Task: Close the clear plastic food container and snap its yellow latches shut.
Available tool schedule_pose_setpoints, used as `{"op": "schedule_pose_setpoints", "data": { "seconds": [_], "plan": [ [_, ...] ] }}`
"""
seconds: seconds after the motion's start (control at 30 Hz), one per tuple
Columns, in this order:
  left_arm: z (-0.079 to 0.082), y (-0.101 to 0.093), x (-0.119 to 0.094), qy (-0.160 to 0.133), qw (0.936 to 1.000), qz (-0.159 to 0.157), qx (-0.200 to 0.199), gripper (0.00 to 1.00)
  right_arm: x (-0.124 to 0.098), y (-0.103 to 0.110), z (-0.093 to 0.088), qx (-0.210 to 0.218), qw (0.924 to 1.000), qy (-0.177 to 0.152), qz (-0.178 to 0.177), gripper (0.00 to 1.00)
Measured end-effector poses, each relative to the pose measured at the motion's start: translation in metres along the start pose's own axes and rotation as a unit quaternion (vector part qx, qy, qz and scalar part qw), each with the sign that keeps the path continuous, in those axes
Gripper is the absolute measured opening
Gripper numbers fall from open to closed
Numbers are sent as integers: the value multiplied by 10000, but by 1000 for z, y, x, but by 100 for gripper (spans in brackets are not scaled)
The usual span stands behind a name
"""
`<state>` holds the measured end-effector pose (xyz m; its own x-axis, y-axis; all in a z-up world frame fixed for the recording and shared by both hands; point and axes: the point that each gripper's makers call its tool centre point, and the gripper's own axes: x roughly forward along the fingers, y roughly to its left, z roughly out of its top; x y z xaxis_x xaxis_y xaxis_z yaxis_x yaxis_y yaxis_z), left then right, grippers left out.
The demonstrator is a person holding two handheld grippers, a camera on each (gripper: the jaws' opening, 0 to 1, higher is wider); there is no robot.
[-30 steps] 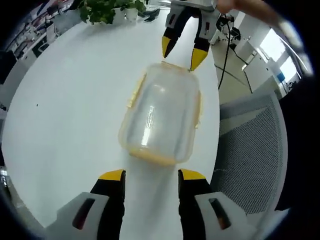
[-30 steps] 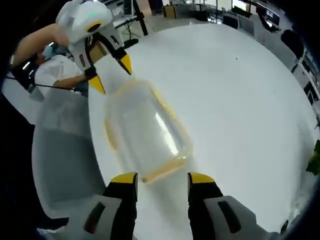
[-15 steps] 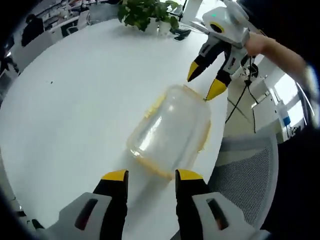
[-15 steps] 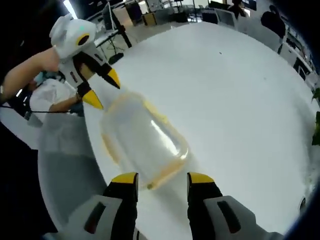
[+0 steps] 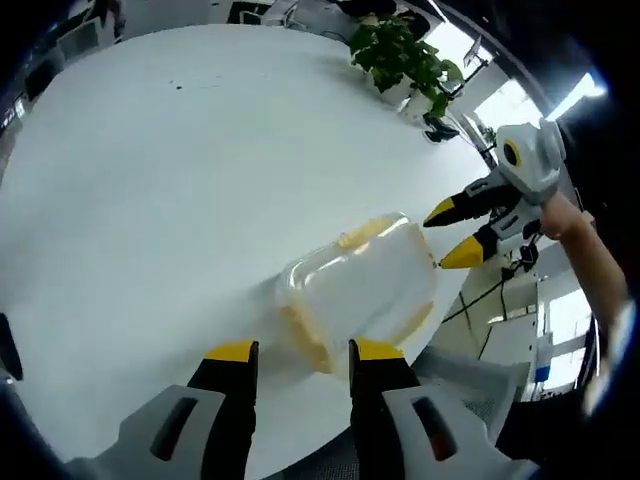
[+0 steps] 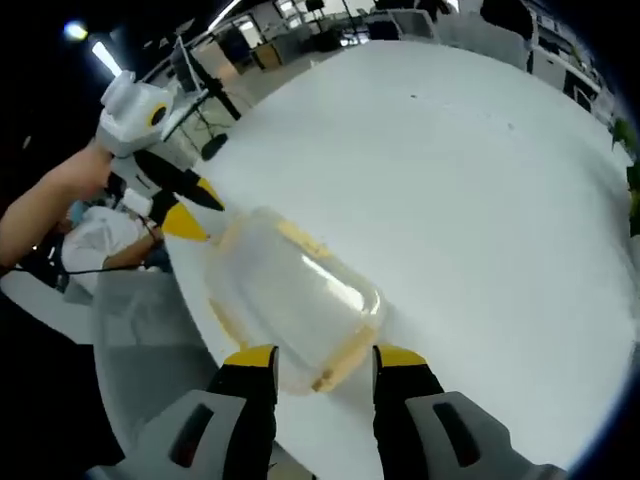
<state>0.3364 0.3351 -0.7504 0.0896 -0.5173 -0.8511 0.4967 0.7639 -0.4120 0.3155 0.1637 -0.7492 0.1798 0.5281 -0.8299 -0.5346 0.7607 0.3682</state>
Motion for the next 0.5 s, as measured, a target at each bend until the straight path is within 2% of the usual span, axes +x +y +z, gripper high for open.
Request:
{"op": "schedule_pose_setpoints", "data": {
  "seconds": [0.17,0.33,0.5],
  "plan": [
    [-8,4,7,100,9998,158,39,37,2,-9,-6,15,9996,105,-244,36],
    [-11,-2,14,-17,9998,74,-187,38,4,-7,-8,49,9996,75,-260,36],
    [-13,0,17,-10,9998,182,-37,38,6,-5,-7,172,9996,-15,-244,36]
  ]
}}
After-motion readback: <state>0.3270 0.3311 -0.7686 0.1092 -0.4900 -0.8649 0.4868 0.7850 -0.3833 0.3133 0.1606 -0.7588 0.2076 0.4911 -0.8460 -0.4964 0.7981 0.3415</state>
